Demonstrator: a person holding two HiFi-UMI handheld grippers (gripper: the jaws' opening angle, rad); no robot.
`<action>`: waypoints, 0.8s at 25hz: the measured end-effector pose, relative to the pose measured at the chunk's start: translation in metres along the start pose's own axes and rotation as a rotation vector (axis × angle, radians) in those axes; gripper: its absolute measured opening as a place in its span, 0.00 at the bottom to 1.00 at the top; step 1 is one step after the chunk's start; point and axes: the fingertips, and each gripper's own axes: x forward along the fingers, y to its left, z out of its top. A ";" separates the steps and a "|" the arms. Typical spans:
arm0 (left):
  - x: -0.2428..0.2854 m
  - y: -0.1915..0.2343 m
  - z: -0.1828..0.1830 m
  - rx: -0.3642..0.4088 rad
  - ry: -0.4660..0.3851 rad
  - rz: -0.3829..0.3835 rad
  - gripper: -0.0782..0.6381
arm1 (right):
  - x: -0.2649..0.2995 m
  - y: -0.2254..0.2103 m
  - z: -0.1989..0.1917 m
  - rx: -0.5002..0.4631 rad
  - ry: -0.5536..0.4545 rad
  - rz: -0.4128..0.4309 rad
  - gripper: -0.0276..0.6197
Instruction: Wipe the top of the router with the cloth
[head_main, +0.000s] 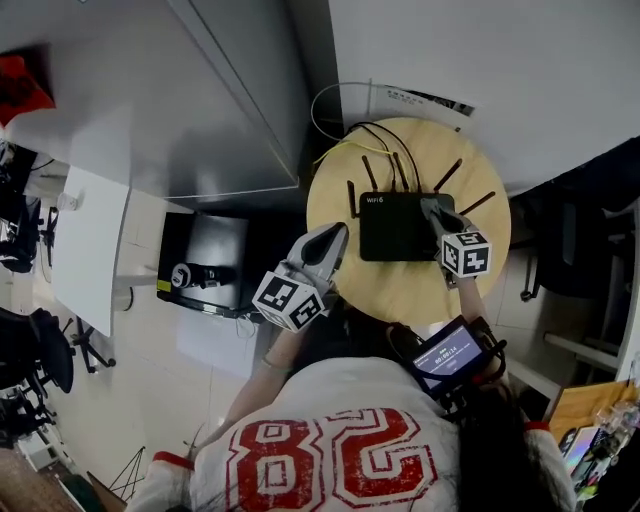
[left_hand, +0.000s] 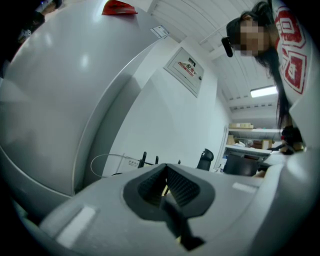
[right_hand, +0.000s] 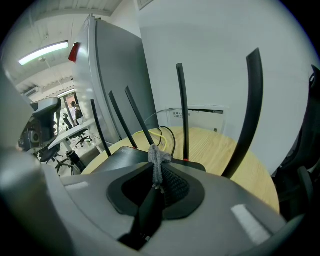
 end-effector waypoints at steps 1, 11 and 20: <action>0.000 -0.001 0.000 0.004 0.000 -0.003 0.11 | 0.000 0.000 0.001 -0.001 -0.002 0.000 0.11; 0.003 -0.007 0.004 -0.005 0.020 -0.008 0.11 | -0.009 -0.003 -0.001 0.011 -0.004 -0.019 0.11; 0.001 -0.006 0.004 -0.011 0.010 -0.009 0.11 | -0.010 -0.005 -0.001 0.012 -0.004 -0.028 0.11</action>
